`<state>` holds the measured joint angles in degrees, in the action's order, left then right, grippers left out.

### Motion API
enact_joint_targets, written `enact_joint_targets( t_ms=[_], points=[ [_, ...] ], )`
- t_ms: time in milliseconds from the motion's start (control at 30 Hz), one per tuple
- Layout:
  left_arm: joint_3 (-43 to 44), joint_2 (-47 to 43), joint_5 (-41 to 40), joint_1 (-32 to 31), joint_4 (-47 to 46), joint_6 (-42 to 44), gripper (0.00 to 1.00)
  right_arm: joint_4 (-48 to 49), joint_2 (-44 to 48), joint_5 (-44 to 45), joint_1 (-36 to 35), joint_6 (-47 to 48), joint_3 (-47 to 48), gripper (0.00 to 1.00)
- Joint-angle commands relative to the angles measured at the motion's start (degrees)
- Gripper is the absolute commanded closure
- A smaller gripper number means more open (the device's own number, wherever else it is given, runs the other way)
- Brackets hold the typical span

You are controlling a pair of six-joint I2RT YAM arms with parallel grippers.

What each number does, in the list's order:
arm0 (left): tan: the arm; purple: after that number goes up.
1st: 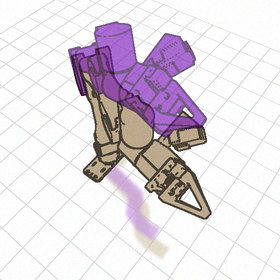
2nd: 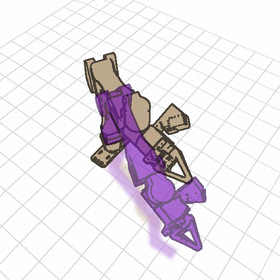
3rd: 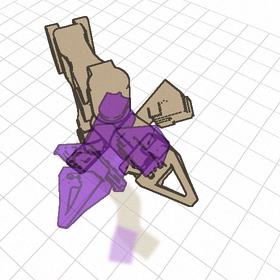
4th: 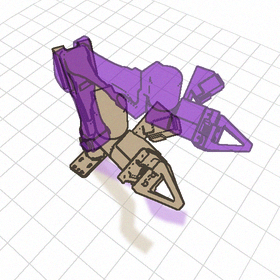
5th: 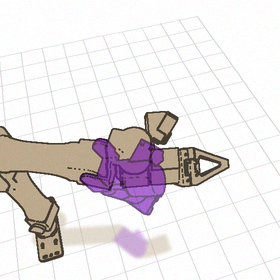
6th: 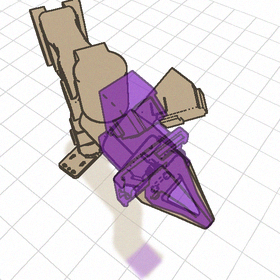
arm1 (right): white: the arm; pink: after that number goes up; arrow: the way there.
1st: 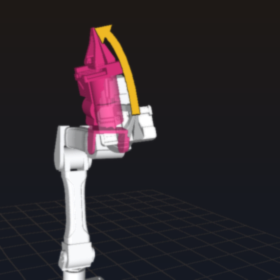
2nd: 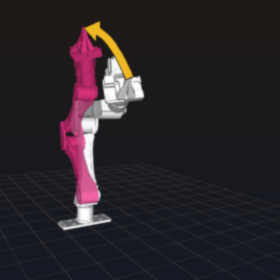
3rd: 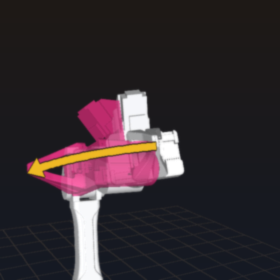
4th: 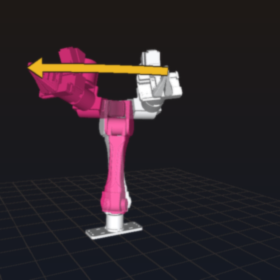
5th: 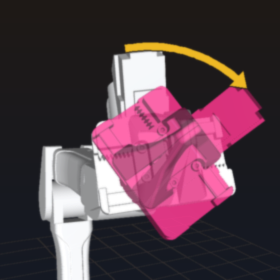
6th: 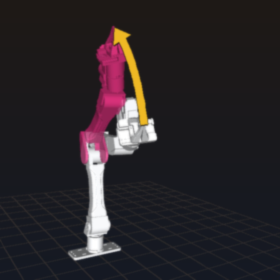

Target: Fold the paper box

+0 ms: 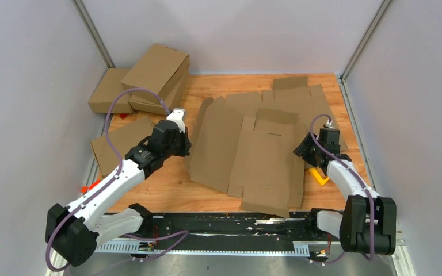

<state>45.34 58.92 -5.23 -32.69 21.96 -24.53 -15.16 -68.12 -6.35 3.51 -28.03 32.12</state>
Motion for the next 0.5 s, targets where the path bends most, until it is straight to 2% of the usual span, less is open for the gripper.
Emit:
enact_joint_targets(
  t_ms=[0,67,133,267,467],
  points=[
    [0.1,0.3,3.7,1.1,-2.1,-3.0,0.99,0.8,2.6,-3.9,0.3,0.7,-0.9,0.62],
    [-1.5,0.3,6.5,2.2,-4.0,-4.0,0.97,0.6,2.4,-3.9,0.3,0.9,-0.8,0.73],
    [-2.5,0.8,7.1,3.3,-4.5,-4.6,0.92,0.6,1.6,-4.7,0.3,1.3,-0.5,0.75],
    [-4.8,1.9,7.3,5.7,-4.4,-5.0,0.67,0.5,0.5,-4.6,0.3,1.6,-0.3,0.76],
    [-7.8,3.8,6.9,7.7,-5.8,-5.6,0.61,0.7,1.5,-4.2,0.2,1.5,-0.6,0.76]
  ],
)
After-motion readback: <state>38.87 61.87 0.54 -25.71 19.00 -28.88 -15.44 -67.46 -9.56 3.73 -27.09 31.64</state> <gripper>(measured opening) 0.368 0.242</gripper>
